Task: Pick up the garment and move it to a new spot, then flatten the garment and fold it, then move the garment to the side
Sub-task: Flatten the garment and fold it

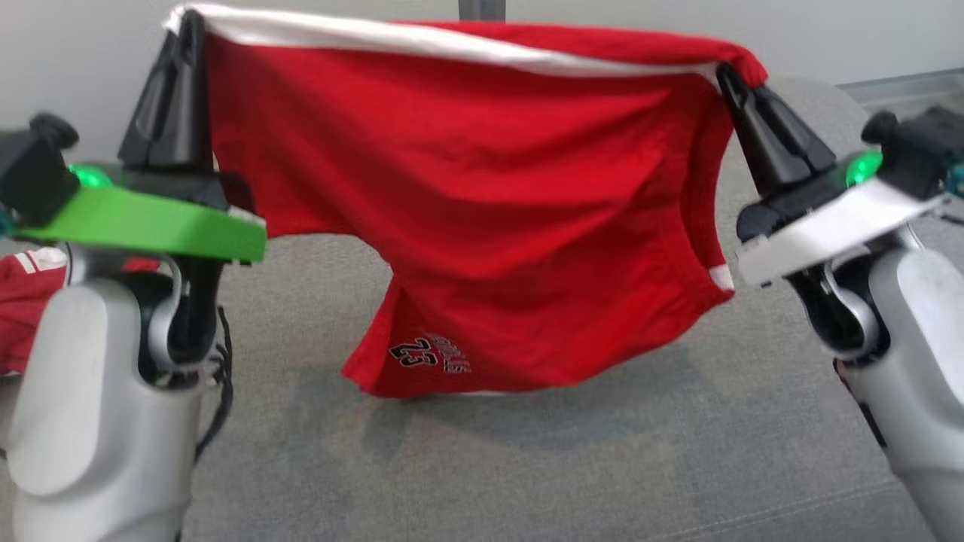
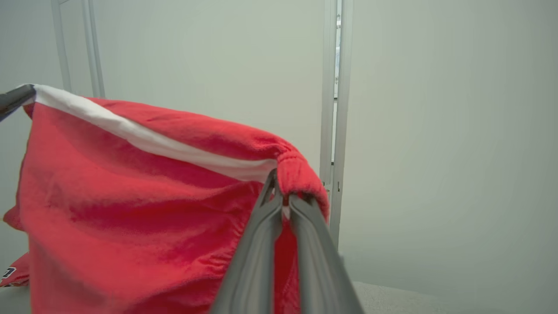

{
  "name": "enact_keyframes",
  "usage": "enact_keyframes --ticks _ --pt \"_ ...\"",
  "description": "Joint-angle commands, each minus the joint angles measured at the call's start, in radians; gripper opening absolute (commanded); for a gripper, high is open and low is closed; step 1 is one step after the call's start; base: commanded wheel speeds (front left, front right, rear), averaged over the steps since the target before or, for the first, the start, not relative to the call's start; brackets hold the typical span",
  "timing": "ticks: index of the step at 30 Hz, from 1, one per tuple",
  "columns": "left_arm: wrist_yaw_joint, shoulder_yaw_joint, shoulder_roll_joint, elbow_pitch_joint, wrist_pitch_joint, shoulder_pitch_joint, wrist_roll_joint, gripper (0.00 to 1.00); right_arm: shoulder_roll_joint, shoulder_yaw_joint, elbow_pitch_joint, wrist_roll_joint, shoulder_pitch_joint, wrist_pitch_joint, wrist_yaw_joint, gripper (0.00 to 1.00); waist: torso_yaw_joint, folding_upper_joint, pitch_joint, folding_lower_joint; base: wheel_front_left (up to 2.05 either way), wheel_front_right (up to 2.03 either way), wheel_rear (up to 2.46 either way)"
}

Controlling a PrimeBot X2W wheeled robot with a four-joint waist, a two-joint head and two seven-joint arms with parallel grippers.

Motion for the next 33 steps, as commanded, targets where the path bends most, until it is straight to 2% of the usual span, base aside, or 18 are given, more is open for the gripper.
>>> enact_keyframes --ticks 1,2,8,12,15,19,23,28,33 --pt "-0.01 0.003 0.018 0.061 0.009 -0.079 0.013 0.0 0.006 0.023 0.056 0.006 -0.091 0.003 0.0 0.0 0.011 0.0 0.076 0.0 0.0 0.0 0.0" --pt "-0.01 0.003 0.018 0.061 0.009 -0.079 0.013 0.0 0.006 0.023 0.056 0.006 -0.091 0.003 0.0 0.0 0.011 0.0 0.076 0.0 0.0 0.0 0.0" --pt "-0.008 -0.003 0.054 0.338 -0.015 -0.41 0.088 0.0 0.058 0.111 0.353 -0.022 -0.466 -0.044 0.0 0.0 0.023 0.0 0.184 0.0 0.0 0.0 0.0" --pt "0.0 -0.012 0.05 0.464 -0.134 -0.594 0.148 0.0 0.095 0.102 0.548 -0.087 -0.654 -0.147 0.0 0.0 0.042 0.0 0.234 0.0 0.0 0.0 0.0" --pt "-0.011 -0.028 0.035 0.528 -0.212 -0.663 0.181 0.0 0.108 0.096 0.643 -0.152 -0.722 -0.186 0.0 0.0 0.058 0.0 0.261 0.0 0.0 0.0 0.0" --pt "-0.023 -0.037 0.002 0.608 -0.24 -0.664 0.194 0.0 0.117 0.074 0.696 -0.206 -0.75 -0.193 -0.001 0.0 0.078 0.0 0.323 0.0 0.0 0.0 0.0" --pt "-0.035 -0.025 -0.033 0.664 -0.245 -0.614 0.203 0.0 0.137 0.056 0.733 -0.224 -0.683 -0.193 0.0 0.0 0.093 0.0 0.395 0.0 0.0 0.0 0.0" --pt "-0.058 0.006 -0.065 0.654 -0.245 -0.534 0.21 0.0 0.14 0.083 0.742 -0.197 -0.621 -0.193 -0.001 0.0 0.099 0.0 0.448 0.0 0.0 0.0 0.0" --pt "-0.078 0.046 -0.081 0.613 -0.245 -0.49 0.227 0.0 0.115 0.1 0.699 -0.155 -0.58 -0.194 -0.001 0.0 0.087 0.0 0.454 0.0 0.0 0.0 0.0"
